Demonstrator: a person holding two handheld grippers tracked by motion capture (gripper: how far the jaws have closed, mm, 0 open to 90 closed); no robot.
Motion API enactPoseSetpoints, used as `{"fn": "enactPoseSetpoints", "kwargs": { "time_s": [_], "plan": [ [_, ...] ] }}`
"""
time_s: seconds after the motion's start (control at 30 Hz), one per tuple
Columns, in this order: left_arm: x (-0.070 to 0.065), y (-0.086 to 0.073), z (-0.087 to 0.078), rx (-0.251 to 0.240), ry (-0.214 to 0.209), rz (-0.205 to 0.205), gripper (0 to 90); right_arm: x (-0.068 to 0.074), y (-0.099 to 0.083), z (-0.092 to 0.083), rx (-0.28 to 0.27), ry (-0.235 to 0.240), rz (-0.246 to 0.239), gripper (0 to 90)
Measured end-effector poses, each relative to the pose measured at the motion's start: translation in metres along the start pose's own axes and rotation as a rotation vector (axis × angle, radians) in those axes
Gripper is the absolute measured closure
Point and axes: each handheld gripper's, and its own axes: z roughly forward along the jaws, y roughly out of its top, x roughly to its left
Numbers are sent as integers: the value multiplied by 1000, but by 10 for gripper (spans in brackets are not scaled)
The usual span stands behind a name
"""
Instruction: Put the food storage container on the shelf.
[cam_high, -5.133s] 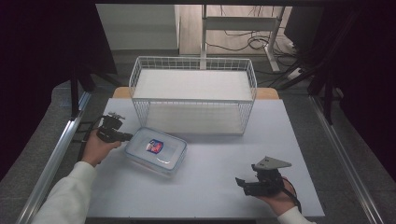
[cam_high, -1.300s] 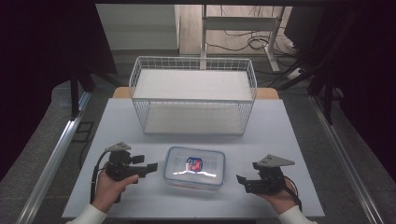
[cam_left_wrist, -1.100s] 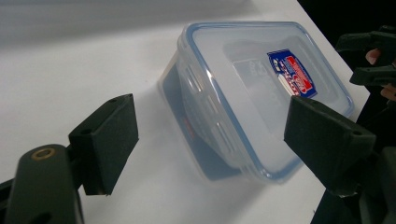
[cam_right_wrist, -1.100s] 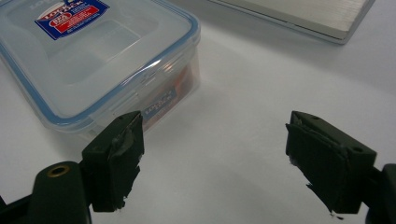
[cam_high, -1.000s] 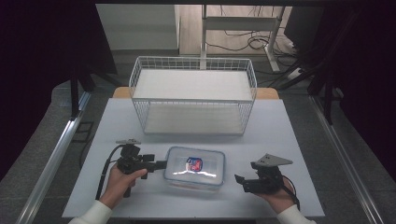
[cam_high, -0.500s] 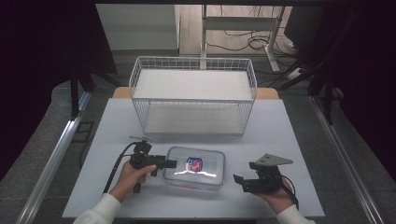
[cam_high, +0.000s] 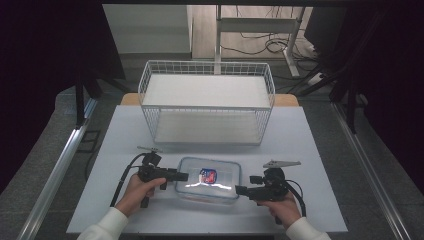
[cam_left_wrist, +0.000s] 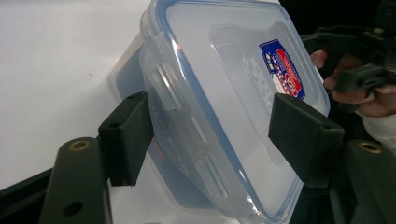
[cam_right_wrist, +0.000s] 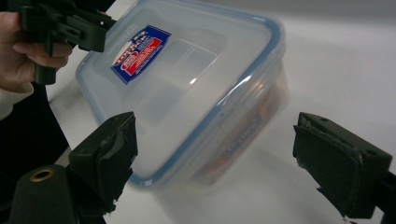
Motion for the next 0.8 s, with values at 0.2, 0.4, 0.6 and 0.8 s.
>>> {"fn": "enactPoseSetpoints", "kwargs": {
  "time_s": [0.2, 0.4, 0.6, 0.8],
  "plan": [
    [1, 0, -1, -2, -6, -11, 327, -3, 4, 16, 16, 41, 78, 137],
    [1, 0, 0, -5, -7, -24, 335, -4, 3, 20, 41, 68, 130, 223],
    [0, 0, -1, -5, -5, -33, 350, -7, 4, 17, 36, 95, 183, 316],
    [-6, -4, -7, -18, -4, -21, 393, -7, 2, 11, 15, 110, 198, 401]
  ]
}}
